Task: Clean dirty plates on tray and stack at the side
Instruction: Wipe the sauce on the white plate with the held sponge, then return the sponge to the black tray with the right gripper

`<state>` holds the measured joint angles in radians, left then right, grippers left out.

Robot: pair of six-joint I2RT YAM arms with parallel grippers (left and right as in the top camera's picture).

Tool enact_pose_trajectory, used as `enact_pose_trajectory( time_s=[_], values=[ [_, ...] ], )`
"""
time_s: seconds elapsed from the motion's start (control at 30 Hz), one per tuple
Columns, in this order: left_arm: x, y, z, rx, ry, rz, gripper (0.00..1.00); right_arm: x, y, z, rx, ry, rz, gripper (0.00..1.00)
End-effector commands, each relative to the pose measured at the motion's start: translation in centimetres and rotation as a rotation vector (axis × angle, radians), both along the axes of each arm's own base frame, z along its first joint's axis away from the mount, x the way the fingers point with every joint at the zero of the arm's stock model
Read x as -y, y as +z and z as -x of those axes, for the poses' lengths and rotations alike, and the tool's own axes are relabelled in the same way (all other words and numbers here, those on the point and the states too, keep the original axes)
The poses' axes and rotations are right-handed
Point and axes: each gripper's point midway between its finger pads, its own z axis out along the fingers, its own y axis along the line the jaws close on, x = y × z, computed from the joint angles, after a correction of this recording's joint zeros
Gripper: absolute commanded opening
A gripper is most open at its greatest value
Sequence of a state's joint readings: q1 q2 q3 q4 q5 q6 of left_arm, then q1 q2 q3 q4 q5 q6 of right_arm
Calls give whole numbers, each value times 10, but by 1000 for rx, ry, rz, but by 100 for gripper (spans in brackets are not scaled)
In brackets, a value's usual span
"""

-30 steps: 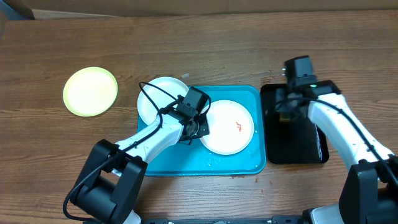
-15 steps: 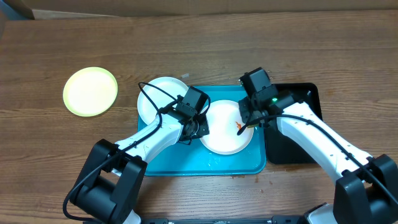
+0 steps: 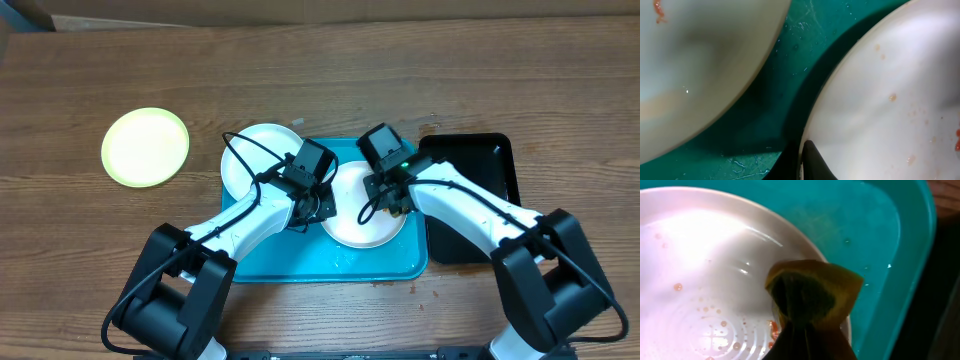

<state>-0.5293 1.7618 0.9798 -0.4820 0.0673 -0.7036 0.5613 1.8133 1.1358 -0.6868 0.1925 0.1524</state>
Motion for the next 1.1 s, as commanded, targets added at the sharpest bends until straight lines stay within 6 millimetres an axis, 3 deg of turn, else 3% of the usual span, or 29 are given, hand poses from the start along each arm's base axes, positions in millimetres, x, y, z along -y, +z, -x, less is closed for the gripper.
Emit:
enact_pose_trajectory(
  time_s=[0.0, 0.27, 0.37, 0.5, 0.57, 0.8, 0.97, 1.07],
  values=[
    [-2, -1, -3, -4, 14, -3, 7, -8, -1, -2, 1, 15, 1, 4],
    [-2, -1, -3, -4, 14, -3, 7, -33, -1, 18, -103, 94, -116, 4],
    [-2, -1, -3, -3, 14, -3, 8, -57, 10, 23, -148, 129, -236, 4],
    [-2, -1, -3, -3, 14, -3, 8, -85, 25, 19, -160, 145, -396, 4],
    [-2, -1, -3, -3, 14, -3, 8, -87, 30, 11, -139, 122, -418, 4],
    [-2, -1, -3, -4, 7, -7, 9, -56, 58, -28, -85, 18, -422, 4],
    [-2, -1, -3, -4, 7, -7, 11, -6, 77, -43, -122, -116, -390, 4],
    [-2, -1, -3, -3, 7, -6, 11, 30, 75, -43, -154, -182, -358, 4]
  ],
)
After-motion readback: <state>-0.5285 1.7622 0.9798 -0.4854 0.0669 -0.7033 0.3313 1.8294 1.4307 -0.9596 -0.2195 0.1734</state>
